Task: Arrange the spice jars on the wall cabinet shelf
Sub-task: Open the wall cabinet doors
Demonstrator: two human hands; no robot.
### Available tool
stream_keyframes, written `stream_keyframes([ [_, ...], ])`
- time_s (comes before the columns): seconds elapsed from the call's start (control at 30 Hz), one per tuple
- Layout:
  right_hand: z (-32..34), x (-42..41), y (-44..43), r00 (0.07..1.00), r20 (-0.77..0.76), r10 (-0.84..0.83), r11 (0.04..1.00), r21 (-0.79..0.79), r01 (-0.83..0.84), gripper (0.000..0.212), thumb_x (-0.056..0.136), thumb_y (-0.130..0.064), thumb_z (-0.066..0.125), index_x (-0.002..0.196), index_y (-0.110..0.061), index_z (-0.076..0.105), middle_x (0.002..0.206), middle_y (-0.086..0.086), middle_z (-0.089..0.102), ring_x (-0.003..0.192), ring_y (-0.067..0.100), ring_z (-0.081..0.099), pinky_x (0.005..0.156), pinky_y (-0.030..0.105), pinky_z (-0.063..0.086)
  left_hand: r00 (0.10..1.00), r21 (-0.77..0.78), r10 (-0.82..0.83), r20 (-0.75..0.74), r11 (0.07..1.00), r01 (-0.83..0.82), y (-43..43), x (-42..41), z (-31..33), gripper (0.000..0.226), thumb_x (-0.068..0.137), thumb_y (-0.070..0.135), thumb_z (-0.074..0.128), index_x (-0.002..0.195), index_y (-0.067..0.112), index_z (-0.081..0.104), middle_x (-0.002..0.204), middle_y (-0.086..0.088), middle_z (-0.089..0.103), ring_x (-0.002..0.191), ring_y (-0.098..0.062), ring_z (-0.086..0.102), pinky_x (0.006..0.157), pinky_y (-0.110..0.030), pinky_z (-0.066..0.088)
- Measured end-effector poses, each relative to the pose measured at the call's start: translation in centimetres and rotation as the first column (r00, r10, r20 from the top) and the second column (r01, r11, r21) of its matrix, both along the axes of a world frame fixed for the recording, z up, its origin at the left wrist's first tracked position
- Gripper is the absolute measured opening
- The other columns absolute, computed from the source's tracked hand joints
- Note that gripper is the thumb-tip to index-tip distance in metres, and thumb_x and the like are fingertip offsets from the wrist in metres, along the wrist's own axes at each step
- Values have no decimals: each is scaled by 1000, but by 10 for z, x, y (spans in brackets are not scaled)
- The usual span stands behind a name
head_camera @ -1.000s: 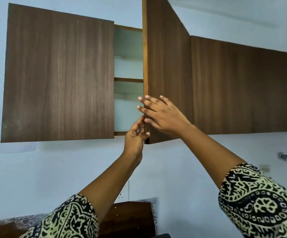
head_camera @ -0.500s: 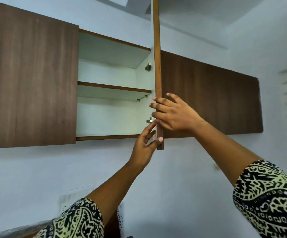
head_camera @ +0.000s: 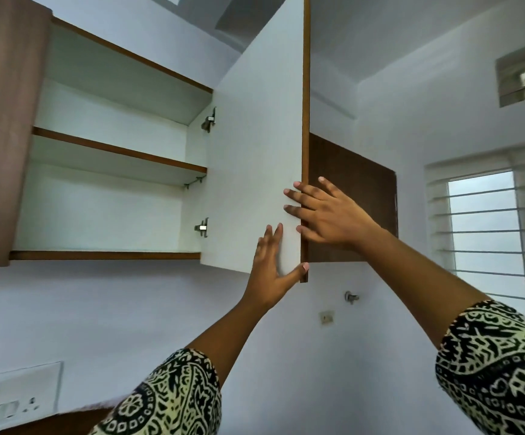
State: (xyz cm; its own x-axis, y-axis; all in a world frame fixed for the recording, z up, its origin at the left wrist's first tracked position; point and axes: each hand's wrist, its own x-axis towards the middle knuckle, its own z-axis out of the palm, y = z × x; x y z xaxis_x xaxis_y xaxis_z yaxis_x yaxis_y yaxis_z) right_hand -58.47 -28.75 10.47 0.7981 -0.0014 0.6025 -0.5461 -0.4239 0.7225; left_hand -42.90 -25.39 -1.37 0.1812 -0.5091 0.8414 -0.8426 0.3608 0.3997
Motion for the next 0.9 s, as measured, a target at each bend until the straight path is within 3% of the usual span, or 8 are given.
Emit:
stream_keyframes([
  [0.07,2,-6,-15,999,-21,-38,999,22,38,66,91,-53,9,146,-25,31,157,3,20,147,23,11,117,47,3,998,10,58,16,998,-58,-18,-7,0,96,77,65,53,149,36,-3,160,9,-10,148,-22,-4,117,-50,10],
  [0.17,3,-14,-34,988,-72,-139,989,43,142,61,96,-54,19,150,-27,11,160,-1,2,148,20,-5,117,45,-6,989,22,140,52,990,-141,-44,-17,0,100,72,73,46,149,35,-5,160,7,-12,148,-24,-5,118,-54,10],
  [0.4,3,-11,-53,989,-70,-131,988,74,136,62,96,-53,22,150,-27,6,160,-1,-1,147,20,-8,118,43,-6,955,-33,288,71,958,-286,-72,-22,-5,111,54,95,-2,146,34,-11,159,3,-15,147,-26,-8,115,-53,5],
  [0.5,1,-9,-49,994,-29,-109,990,85,111,60,97,-51,24,150,-27,12,160,-1,4,148,20,-4,118,43,-6,963,13,244,117,969,-247,-65,-20,-2,113,50,98,3,143,38,-17,158,3,-19,147,-24,-12,116,-51,2],
  [0.57,-4,-3,-39,994,11,-110,990,84,109,58,97,-47,27,149,-23,18,159,2,10,148,21,0,117,43,-6,973,80,160,164,981,-174,-52,-13,3,112,56,96,19,145,38,-16,158,5,-20,147,-23,-14,116,-48,2],
  [0.67,-18,20,-17,989,135,-63,995,80,52,52,98,-41,30,142,-15,35,154,10,28,146,26,17,118,44,-1,958,208,74,276,969,-135,-18,19,11,95,77,70,52,149,38,-1,160,8,-8,148,-20,0,116,-48,15],
  [0.8,-49,79,6,972,224,76,984,142,-109,44,95,-33,37,132,-10,47,141,13,47,136,29,36,118,46,7,812,210,243,531,890,-404,34,91,28,67,86,58,53,145,35,32,157,8,23,143,-15,23,113,-43,28],
  [0.9,-72,147,24,926,290,240,876,347,-336,42,92,-36,42,128,-16,51,131,6,56,125,24,47,115,41,18,677,176,383,628,778,-603,78,149,41,52,89,52,50,137,33,44,149,7,40,136,-16,36,110,-38,29],
])
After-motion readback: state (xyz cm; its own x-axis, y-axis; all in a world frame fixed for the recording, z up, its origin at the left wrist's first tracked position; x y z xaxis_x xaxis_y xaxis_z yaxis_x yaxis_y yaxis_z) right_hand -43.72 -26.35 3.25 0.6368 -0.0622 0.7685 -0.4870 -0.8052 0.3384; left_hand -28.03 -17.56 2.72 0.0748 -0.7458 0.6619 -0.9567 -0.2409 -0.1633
